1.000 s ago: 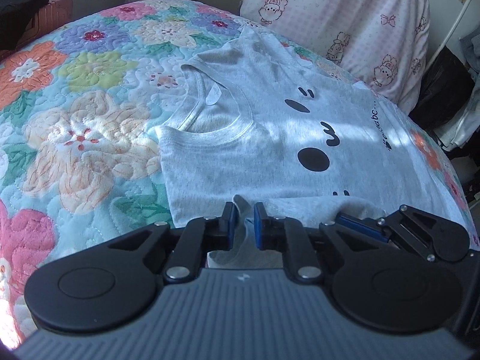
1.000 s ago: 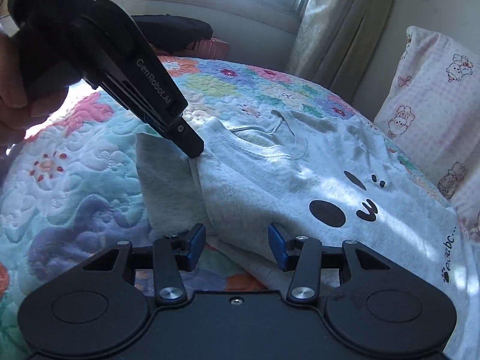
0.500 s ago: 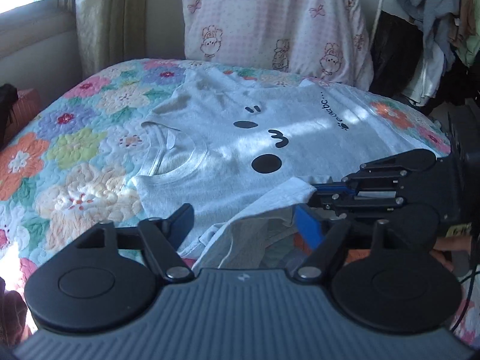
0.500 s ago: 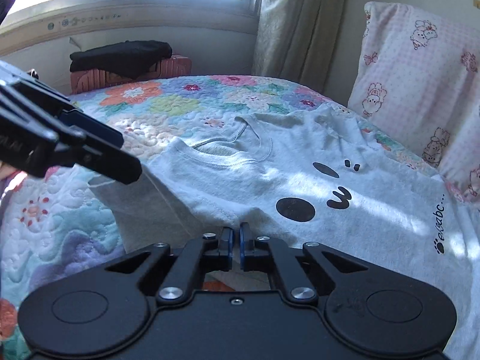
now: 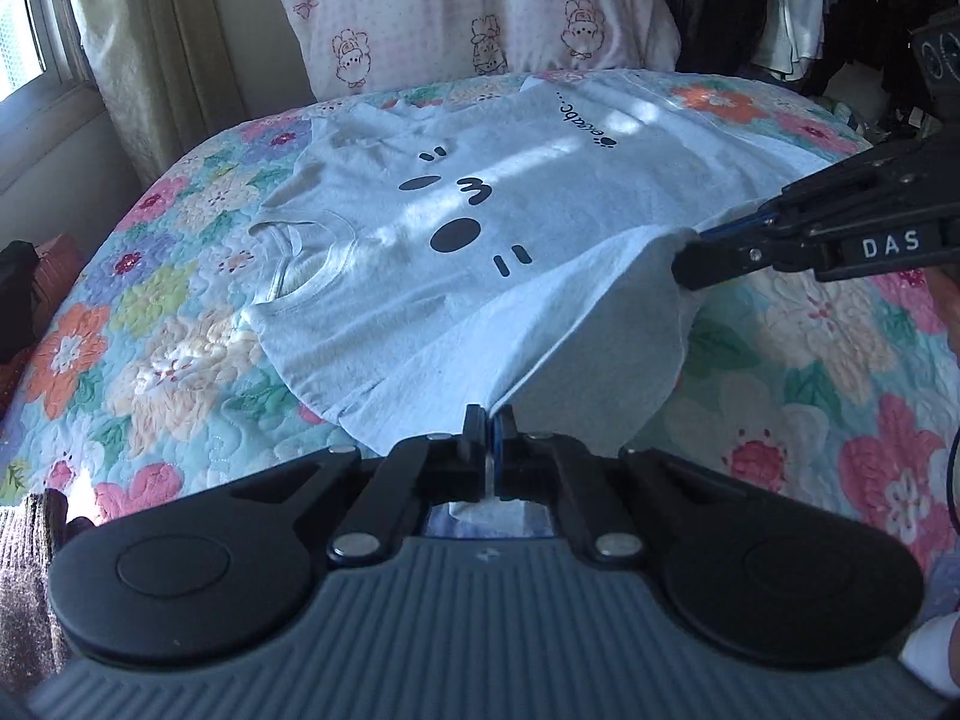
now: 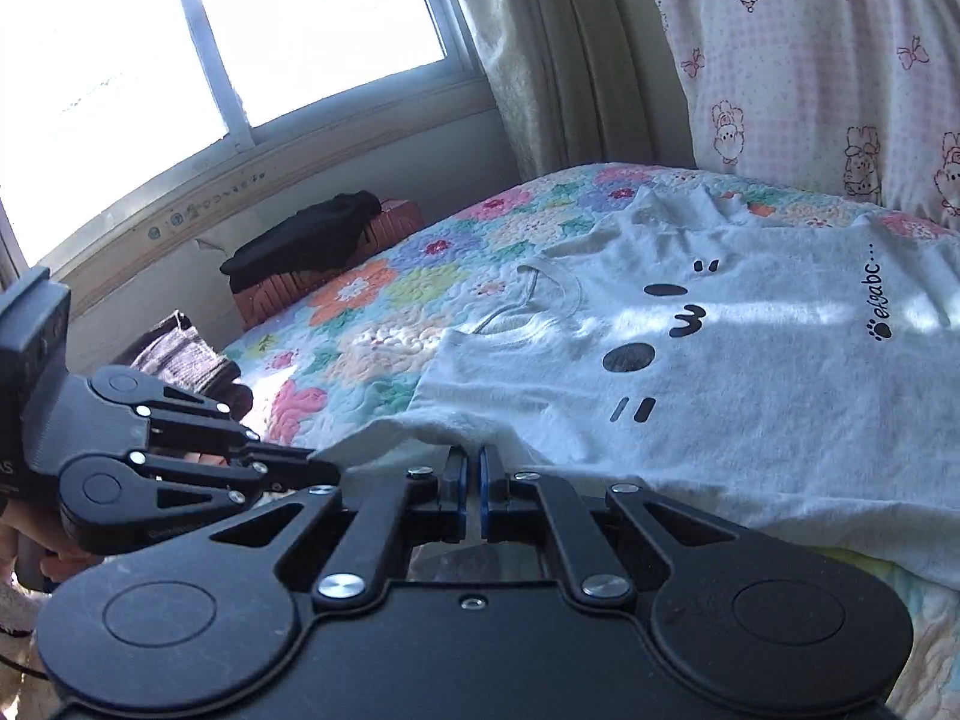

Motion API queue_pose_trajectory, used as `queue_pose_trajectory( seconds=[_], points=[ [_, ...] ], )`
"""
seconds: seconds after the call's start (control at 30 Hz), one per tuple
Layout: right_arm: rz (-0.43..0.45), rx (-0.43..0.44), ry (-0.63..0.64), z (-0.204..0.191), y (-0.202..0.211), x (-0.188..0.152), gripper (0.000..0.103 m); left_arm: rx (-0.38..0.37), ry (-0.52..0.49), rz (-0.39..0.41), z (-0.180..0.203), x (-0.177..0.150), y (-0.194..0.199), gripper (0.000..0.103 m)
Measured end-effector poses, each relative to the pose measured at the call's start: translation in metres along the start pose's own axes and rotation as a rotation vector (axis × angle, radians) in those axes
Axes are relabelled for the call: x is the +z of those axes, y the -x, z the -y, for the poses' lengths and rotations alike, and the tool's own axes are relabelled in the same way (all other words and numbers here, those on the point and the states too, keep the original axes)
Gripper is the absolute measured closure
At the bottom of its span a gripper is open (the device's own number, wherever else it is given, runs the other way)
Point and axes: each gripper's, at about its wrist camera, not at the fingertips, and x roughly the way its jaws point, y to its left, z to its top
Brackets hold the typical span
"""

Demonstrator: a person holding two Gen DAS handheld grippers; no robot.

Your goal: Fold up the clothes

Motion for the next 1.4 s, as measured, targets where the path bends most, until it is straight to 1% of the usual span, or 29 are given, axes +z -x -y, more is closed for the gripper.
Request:
queue_pose_trajectory(
  seconds=[0.07, 0.13, 0.17, 0.2, 0.27, 0.3, 0.33, 0.37, 0.4, 0.47, 0.5, 0.53, 0.57, 0.67, 0.7, 0.73, 0.77, 0.8, 0.87, 0.9, 0.97, 1.03, 1.1, 1.17, 1.2, 1.27, 1.3, 1.37, 1.4],
  points=[
    [-0.072, 0.000, -0.003, 0.003, -0.005, -0.014, 0.098, 0.010, -0.028, -0.058, 0.007, -0.005, -0.010, 0.100],
    [-0.173, -0.014, -0.013, 0.006, -0.018, -0.030, 0.098, 0.034, -0.075, -0.124, 0.017, -0.011, -0.024, 0.099],
    [-0.224, -0.021, -0.018, 0.008, -0.025, -0.038, 0.098, 0.042, -0.095, -0.145, 0.021, -0.015, -0.029, 0.095],
    [-0.269, -0.028, -0.022, 0.009, -0.031, -0.045, 0.098, 0.040, -0.106, -0.157, 0.024, -0.018, -0.031, 0.095],
    [-0.297, -0.031, -0.014, 0.011, -0.033, -0.051, 0.097, 0.057, -0.128, -0.169, 0.029, -0.022, -0.029, 0.095],
    [-0.306, -0.021, -0.015, 0.011, -0.032, -0.053, 0.094, 0.068, -0.132, -0.171, 0.029, -0.024, -0.026, 0.095],
    [-0.311, 0.012, -0.028, 0.012, -0.029, -0.053, 0.091, 0.078, -0.126, -0.172, 0.028, -0.024, -0.023, 0.095],
    [-0.311, 0.042, -0.040, 0.012, -0.025, -0.053, 0.091, 0.082, -0.111, -0.172, 0.024, -0.025, -0.020, 0.095],
    [-0.286, 0.058, -0.046, 0.010, -0.015, -0.054, 0.091, 0.079, -0.088, -0.170, 0.019, -0.024, -0.017, 0.095],
    [-0.244, 0.043, -0.057, 0.014, -0.007, -0.052, 0.067, 0.074, -0.034, -0.155, 0.008, -0.022, -0.010, 0.094],
    [-0.223, 0.029, -0.065, 0.017, -0.004, -0.050, 0.049, 0.073, -0.004, -0.145, 0.002, -0.020, -0.006, 0.093],
    [-0.202, 0.013, -0.075, 0.021, 0.000, -0.049, 0.046, 0.072, 0.026, -0.135, -0.004, -0.018, -0.002, 0.088],
    [-0.183, -0.015, -0.094, 0.029, 0.002, -0.048, 0.046, 0.063, 0.063, -0.119, -0.008, -0.013, 0.000, 0.079],
    [-0.157, -0.093, -0.140, 0.059, 0.009, -0.056, 0.046, 0.005, 0.195, -0.050, -0.015, 0.013, 0.001, 0.070],
    [-0.154, -0.147, -0.172, 0.073, 0.013, -0.063, 0.046, -0.021, 0.213, -0.026, -0.014, 0.021, 0.000, 0.064],
    [-0.150, -0.199, -0.207, 0.087, 0.017, -0.071, 0.046, -0.054, 0.203, -0.008, -0.009, 0.029, -0.005, 0.048],
    [-0.143, -0.234, -0.257, 0.102, 0.024, -0.077, 0.046, -0.074, 0.197, -0.007, -0.003, 0.037, -0.015, 0.040],
    [-0.132, -0.266, -0.308, 0.116, 0.031, -0.082, 0.046, -0.078, 0.184, -0.025, 0.004, 0.043, -0.028, 0.040],
    [-0.064, -0.294, -0.399, 0.141, 0.054, -0.092, 0.046, -0.080, 0.137, -0.067, 0.023, 0.051, -0.056, 0.040],
    [-0.031, -0.318, -0.433, 0.152, 0.066, -0.096, 0.046, -0.098, 0.118, -0.066, 0.031, 0.050, -0.068, 0.040],
    [0.028, -0.363, -0.498, 0.174, 0.088, -0.103, 0.046, -0.158, 0.136, -0.046, 0.039, 0.045, -0.084, 0.040],
    [0.063, -0.380, -0.561, 0.195, 0.102, -0.112, 0.046, -0.182, 0.167, -0.075, 0.044, 0.040, -0.099, 0.040],
    [0.092, -0.401, -0.617, 0.214, 0.114, -0.121, 0.046, -0.165, 0.165, -0.094, 0.053, 0.034, -0.109, 0.040],
    [0.123, -0.434, -0.664, 0.232, 0.119, -0.128, 0.046, -0.119, 0.142, -0.116, 0.058, 0.027, -0.118, 0.040],
    [0.142, -0.468, -0.694, 0.243, 0.120, -0.132, 0.046, -0.103, 0.131, -0.129, 0.058, 0.024, -0.121, 0.040],
    [0.161, -0.568, -0.743, 0.265, 0.117, -0.137, 0.039, -0.090, 0.133, -0.156, 0.055, 0.019, -0.126, 0.039],
    [0.179, -0.592, -0.765, 0.274, 0.115, -0.139, 0.039, -0.088, 0.145, -0.165, 0.053, 0.017, -0.127, 0.039],
    [0.261, -0.572, -0.827, 0.287, 0.115, -0.141, 0.036, -0.094, 0.162, -0.176, 0.048, 0.014, -0.128, 0.038],
    [0.280, -0.565, -0.850, 0.289, 0.113, -0.136, 0.028, -0.099, 0.168, -0.177, 0.046, 0.012, -0.127, 0.038]
  ],
)
